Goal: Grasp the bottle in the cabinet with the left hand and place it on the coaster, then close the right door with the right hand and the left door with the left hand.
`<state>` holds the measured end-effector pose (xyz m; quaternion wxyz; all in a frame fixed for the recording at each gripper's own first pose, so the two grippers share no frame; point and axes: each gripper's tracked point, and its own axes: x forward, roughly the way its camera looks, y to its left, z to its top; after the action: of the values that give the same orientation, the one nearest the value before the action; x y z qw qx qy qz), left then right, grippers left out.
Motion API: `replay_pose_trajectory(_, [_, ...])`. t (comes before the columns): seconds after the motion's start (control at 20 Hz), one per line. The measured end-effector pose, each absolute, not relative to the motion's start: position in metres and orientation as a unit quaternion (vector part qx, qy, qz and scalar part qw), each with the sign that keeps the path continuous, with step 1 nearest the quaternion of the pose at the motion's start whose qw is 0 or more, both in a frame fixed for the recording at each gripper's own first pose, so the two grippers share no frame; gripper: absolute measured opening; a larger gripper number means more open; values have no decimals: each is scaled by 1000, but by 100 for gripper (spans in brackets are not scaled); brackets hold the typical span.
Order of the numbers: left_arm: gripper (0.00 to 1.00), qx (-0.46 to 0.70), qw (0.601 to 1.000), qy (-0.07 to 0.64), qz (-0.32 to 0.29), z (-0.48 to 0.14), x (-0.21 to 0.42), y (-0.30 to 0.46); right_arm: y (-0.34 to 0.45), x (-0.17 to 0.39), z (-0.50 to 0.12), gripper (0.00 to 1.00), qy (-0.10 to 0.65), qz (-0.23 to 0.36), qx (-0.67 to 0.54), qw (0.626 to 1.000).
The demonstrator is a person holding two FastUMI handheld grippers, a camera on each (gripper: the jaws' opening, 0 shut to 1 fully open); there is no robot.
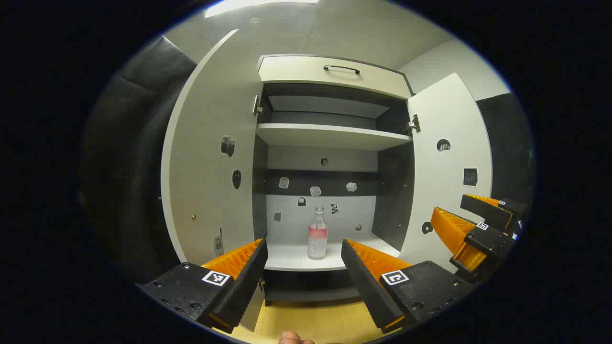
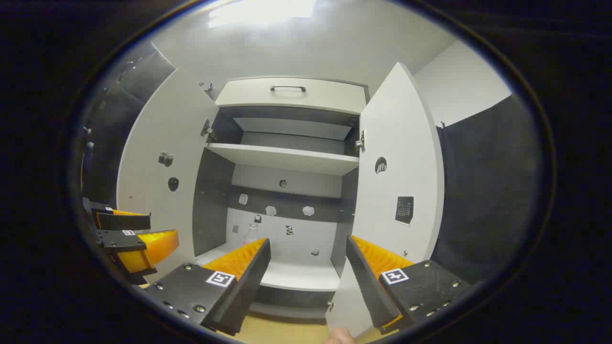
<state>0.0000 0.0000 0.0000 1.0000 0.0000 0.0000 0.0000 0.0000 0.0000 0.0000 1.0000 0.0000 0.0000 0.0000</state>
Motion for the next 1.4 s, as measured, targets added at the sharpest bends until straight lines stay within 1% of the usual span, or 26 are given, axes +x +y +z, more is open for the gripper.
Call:
replay_pose_trajectory(0.5, [99,1,1000,-10,1,5,4,5,2,0,-1,96,3,0,8,1000])
replay_pose_trajectory(0.9, [99,-7,1000,1,0,-3,9,4,-11,-8,-5,95,11,-15,17,1000])
replay_pose_trajectory(1.1, [99,-5,1000,12,-7,-6,30,0,-17,-14,-5,95,12,-21,11,1000])
replay_pose_trajectory(1.4, [99,11,999,12,-27,2,90,-10,-35,-28,-8,95,19,-50,14,998])
